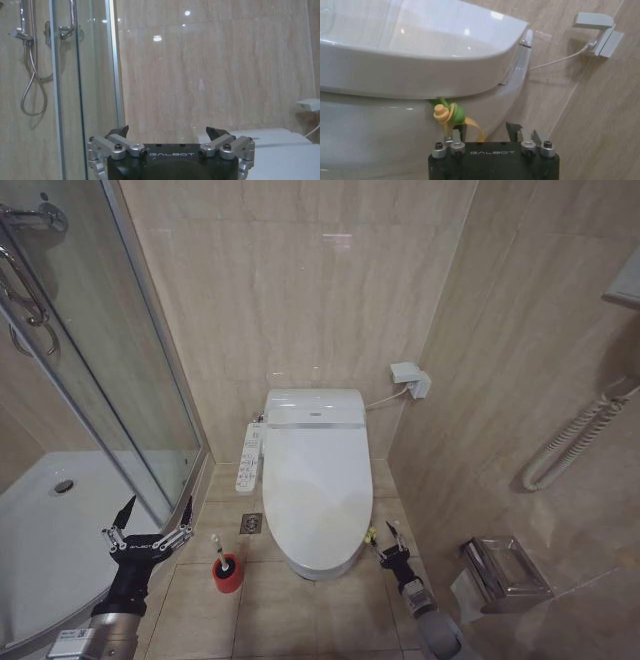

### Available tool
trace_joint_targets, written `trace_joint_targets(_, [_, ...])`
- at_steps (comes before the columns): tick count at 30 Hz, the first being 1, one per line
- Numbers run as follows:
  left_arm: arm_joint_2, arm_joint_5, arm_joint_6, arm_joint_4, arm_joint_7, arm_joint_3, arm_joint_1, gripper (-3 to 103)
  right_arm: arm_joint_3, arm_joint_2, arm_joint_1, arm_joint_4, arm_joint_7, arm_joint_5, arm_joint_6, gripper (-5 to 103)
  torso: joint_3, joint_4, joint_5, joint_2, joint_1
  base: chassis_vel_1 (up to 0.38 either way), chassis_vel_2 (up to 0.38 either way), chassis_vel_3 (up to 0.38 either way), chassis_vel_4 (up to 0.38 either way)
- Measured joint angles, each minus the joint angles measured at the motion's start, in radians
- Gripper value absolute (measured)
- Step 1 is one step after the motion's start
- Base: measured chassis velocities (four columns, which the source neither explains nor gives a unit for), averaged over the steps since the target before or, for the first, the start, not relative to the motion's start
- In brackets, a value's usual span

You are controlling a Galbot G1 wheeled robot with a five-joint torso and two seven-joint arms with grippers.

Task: Open the toilet lid, clean the toilet bowl with a toilet brush, close the toilet lid, and flush.

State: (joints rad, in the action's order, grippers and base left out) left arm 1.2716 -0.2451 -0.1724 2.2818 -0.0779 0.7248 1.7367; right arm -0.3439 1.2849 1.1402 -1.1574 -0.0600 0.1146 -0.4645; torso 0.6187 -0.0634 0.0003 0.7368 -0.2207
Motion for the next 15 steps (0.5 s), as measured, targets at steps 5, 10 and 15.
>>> trace_joint_targets(5, [0.0, 0.0, 0.0, 0.0, 0.0, 0.0, 0.0, 100, 0.003, 0.001, -0.003, 0.001, -0.004, -0.001, -0.002, 37, 0.0, -0.0002, -0.0001, 0.0, 0.0, 0.0, 0.0, 0.0, 0.0])
trace_joint_targets(10, [0.0, 0.0, 0.0, 0.0, 0.0, 0.0, 0.0, 100, 0.001, -0.003, -0.002, -0.003, -0.004, -0.004, -0.002, 37, 0.0, -0.0003, -0.0001, 0.0, 0.0, 0.0, 0.0, 0.0, 0.0])
trace_joint_targets(15, [0.0, 0.0, 0.0, 0.0, 0.0, 0.0, 0.0, 100, -0.012, -0.01, 0.002, -0.005, -0.006, -0.006, -0.003, 11, 0.0, -0.0006, -0.0002, 0.0, 0.0, 0.0, 0.0, 0.0, 0.0])
